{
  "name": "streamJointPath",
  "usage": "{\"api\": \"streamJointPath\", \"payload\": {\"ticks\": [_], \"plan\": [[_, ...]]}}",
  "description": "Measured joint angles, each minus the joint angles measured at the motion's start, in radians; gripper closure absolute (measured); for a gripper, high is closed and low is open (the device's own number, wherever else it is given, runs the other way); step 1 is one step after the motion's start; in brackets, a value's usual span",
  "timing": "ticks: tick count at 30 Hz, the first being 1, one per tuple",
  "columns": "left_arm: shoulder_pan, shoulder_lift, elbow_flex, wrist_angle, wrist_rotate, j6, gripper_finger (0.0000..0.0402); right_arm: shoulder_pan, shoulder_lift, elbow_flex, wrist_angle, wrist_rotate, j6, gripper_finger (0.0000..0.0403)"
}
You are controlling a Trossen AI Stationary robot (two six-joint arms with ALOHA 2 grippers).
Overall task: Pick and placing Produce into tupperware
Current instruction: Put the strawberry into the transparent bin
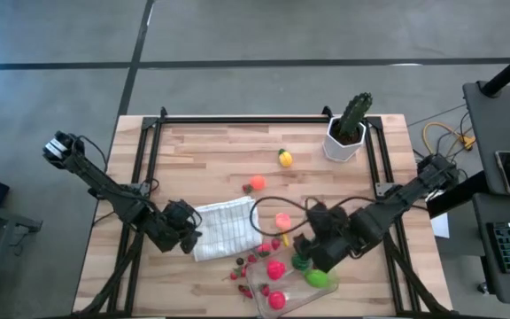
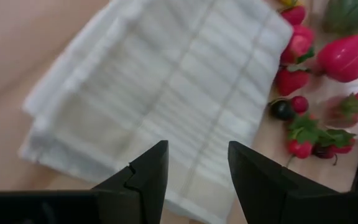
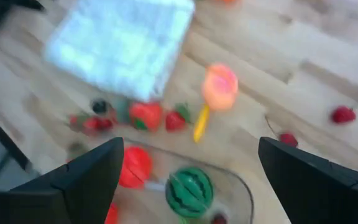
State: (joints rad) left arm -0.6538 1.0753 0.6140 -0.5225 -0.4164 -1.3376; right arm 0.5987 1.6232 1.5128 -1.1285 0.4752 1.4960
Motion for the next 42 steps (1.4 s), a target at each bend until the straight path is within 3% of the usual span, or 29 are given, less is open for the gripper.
{"api": "streamJointPath", "payload": {"ticks": [4,11,18,23,27,42], "plan": [[0.067,-0.051,0.000,0.000,-0.003,0.146,0.0249,-0.010,-0.027,0.026,0.002,0.052,0.007,0.0040],[0.278,-0.149,0.000,0.051,0.033,0.374,0.0249,-0.055,-0.033,0.026,-0.049,0.042,0.158,0.0039],[0.489,-0.164,0.000,0.147,0.271,0.588,0.0249,-0.079,-0.033,0.052,-0.073,-0.003,0.187,0.0039],[0.625,-0.098,0.000,0.224,0.436,0.613,0.0249,-0.116,-0.040,0.068,-0.097,-0.049,0.264,0.0039],[0.661,-0.039,0.010,0.252,0.501,0.639,0.0249,-0.136,-0.052,0.100,-0.093,-0.063,0.178,0.0039],[0.698,0.185,0.239,0.251,0.523,0.745,0.0249,-0.159,-0.060,0.103,-0.104,-0.057,0.077,0.0039]]}}
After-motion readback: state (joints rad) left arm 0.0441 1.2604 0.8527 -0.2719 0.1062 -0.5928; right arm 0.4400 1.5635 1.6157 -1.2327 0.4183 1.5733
